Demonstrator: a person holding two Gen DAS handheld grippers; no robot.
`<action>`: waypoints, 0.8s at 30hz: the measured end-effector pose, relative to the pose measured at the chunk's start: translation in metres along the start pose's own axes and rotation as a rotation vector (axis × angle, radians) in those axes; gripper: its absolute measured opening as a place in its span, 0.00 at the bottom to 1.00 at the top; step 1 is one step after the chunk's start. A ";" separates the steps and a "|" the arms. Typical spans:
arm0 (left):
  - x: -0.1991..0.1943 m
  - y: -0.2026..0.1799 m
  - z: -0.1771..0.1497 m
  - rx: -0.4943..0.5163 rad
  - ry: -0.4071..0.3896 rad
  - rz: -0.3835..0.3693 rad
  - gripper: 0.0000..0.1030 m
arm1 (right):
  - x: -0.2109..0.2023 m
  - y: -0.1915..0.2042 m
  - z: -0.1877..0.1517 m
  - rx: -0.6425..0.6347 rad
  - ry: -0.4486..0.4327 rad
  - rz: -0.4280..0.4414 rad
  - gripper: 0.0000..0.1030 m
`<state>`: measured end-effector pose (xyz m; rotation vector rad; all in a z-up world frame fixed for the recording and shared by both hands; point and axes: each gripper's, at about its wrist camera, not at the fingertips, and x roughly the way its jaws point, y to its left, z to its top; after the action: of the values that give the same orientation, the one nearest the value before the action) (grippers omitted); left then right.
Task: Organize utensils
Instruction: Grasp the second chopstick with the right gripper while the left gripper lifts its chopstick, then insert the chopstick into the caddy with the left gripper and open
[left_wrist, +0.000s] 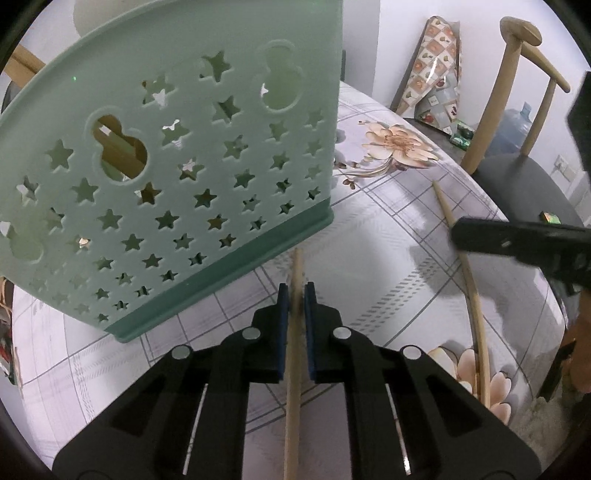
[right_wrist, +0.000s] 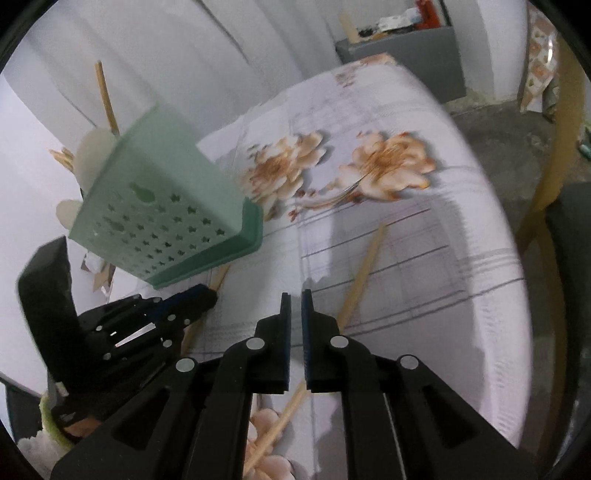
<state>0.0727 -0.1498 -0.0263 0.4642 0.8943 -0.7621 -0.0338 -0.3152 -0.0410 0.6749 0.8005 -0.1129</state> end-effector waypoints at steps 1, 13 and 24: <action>0.000 0.000 0.000 -0.003 -0.001 0.000 0.07 | -0.005 -0.003 0.000 0.007 -0.010 -0.016 0.18; -0.006 0.015 -0.006 -0.063 -0.008 -0.054 0.05 | 0.025 0.015 -0.001 -0.112 0.018 -0.148 0.10; -0.071 0.031 -0.006 -0.127 -0.144 -0.142 0.05 | 0.018 0.004 -0.002 -0.060 0.007 -0.115 0.06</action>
<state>0.0647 -0.0974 0.0308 0.2318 0.8410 -0.8516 -0.0213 -0.3079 -0.0520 0.5726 0.8464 -0.1900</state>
